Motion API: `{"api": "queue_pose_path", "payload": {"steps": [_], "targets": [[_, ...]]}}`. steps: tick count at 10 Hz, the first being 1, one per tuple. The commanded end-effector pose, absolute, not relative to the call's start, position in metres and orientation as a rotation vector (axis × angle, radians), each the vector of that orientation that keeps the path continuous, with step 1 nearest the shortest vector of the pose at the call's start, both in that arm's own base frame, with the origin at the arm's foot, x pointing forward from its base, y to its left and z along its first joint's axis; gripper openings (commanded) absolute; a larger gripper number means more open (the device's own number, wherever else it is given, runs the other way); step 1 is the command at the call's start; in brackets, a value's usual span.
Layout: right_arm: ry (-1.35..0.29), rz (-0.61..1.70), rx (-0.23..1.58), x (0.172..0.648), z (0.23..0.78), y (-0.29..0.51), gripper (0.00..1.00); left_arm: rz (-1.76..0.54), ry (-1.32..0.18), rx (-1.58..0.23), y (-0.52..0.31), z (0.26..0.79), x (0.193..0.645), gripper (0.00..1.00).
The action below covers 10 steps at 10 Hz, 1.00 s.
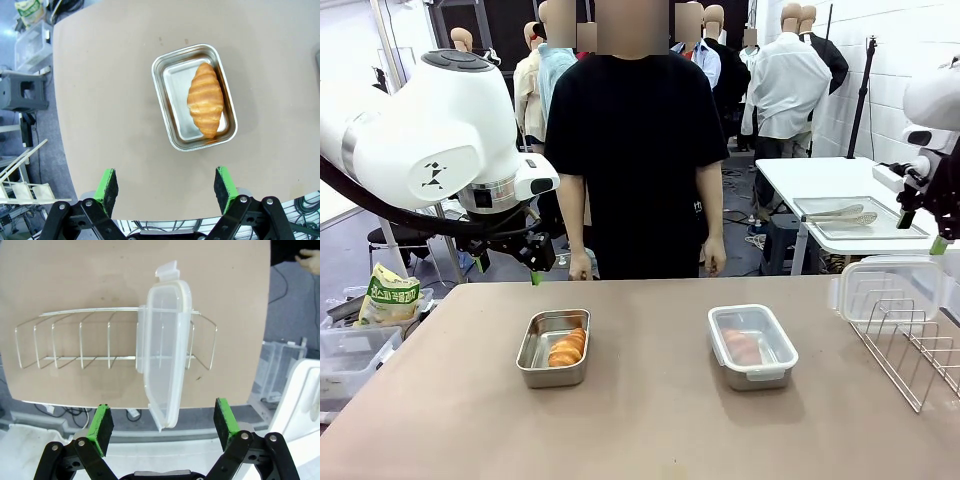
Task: Place the bread in airtight containers.
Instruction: Pick up one Airtight Container lid and hand it to the human.
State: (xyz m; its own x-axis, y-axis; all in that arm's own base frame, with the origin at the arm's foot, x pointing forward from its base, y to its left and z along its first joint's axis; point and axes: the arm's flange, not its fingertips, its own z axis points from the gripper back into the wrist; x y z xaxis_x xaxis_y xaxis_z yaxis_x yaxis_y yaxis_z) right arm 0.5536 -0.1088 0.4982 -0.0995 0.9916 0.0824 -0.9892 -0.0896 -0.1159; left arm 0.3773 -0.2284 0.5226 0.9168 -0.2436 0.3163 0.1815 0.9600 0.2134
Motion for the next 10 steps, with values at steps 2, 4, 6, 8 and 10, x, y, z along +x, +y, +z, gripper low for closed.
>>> {"api": "queue_pose_path", "payload": {"steps": [2,4,6,8,10], "targets": [[-0.121,1.663,0.01,0.589,0.481,-0.095,1.0,-0.221,-0.342,0.183,-0.228,0.524,0.377,1.0],[-0.114,1.648,0.049,0.596,0.469,-0.092,1.0,-0.221,-0.342,0.183,-0.228,0.524,0.377,1.0],[-0.088,1.635,0.089,0.596,0.458,-0.093,1.0,-0.221,-0.342,0.183,-0.228,0.524,0.377,1.0],[-0.09,1.636,0.105,0.606,0.441,-0.095,1.0,-0.221,-0.342,0.183,-0.228,0.524,0.377,1.0],[-0.083,1.632,0.147,0.614,0.42,-0.095,1.0,-0.221,-0.342,0.183,-0.228,0.524,0.377,1.0]]}}
